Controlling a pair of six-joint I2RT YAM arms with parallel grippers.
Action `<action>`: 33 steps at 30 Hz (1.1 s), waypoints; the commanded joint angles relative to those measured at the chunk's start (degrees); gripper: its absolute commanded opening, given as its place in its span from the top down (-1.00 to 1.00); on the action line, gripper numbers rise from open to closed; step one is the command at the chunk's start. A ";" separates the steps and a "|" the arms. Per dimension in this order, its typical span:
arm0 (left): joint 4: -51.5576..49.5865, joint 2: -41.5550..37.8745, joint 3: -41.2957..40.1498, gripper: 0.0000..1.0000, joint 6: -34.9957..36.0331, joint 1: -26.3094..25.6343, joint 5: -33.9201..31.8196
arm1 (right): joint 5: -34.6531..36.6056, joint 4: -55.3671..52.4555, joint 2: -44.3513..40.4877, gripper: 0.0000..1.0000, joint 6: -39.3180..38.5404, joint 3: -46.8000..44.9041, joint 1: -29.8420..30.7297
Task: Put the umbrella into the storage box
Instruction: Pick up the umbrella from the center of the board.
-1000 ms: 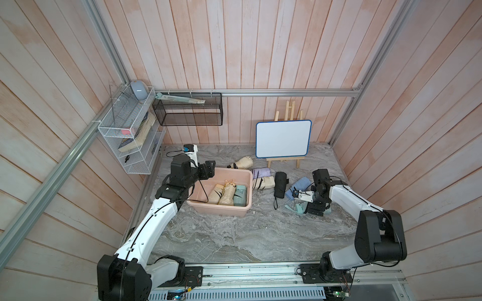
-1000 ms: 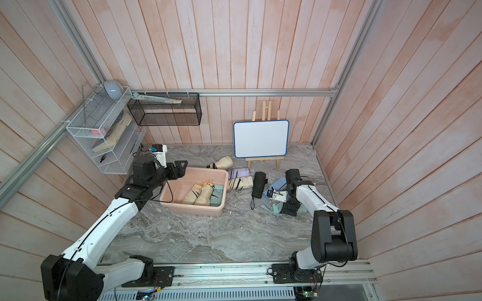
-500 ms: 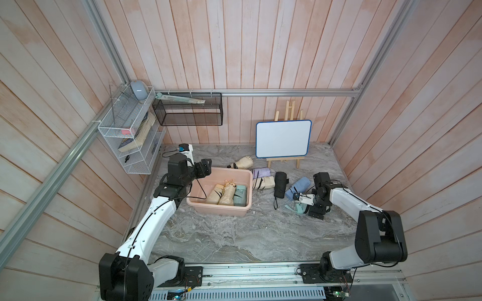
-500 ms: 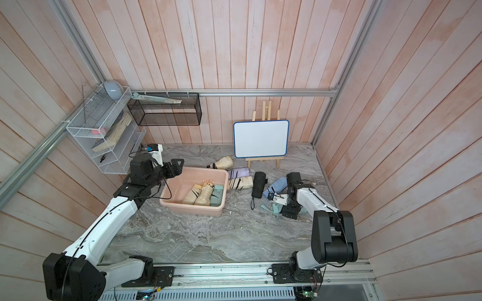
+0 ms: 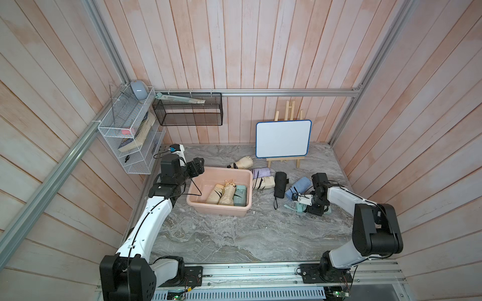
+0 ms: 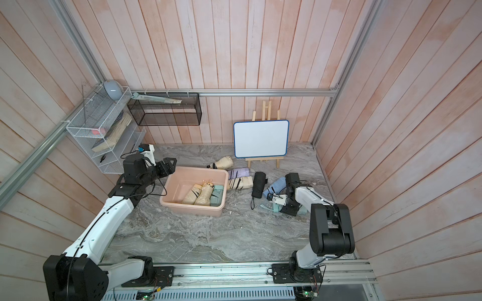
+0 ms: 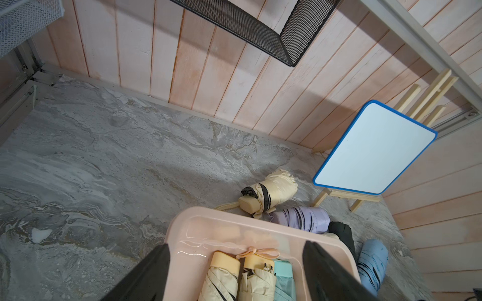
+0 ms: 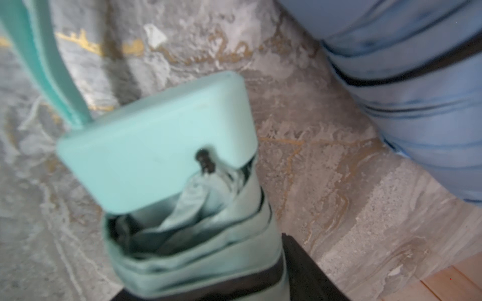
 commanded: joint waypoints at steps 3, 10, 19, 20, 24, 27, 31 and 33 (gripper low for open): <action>0.72 0.43 -1.75 -0.71 -0.96 1.54 1.19 | -2.91 -2.51 -0.70 -0.06 1.10 -3.65 -0.54; -0.27 -0.67 -2.50 -0.71 -1.05 2.53 -0.27 | -4.51 -3.46 -7.90 0.25 3.61 -5.76 -0.37; -3.86 -1.05 -2.13 -0.71 -3.41 2.96 -7.07 | -6.85 -2.20 -19.23 0.68 11.93 -4.85 0.35; -4.38 -0.65 -1.91 -0.71 -3.08 3.26 -6.80 | -7.48 -2.20 -20.29 0.73 12.99 -4.39 0.68; -6.03 3.02 -0.81 -0.71 0.52 3.88 -2.61 | -9.91 -1.51 -23.95 0.89 19.71 -2.89 3.55; -9.00 6.67 0.91 -0.71 3.83 4.04 -0.09 | -12.36 -0.11 -27.43 0.89 27.30 -2.33 7.15; -13.55 12.20 3.93 -0.64 9.18 4.14 2.79 | -14.73 2.68 -31.45 0.89 41.97 -1.28 11.75; -13.79 13.74 4.23 -0.60 11.46 4.14 0.87 | -13.95 4.26 -32.75 0.91 50.71 -0.67 14.57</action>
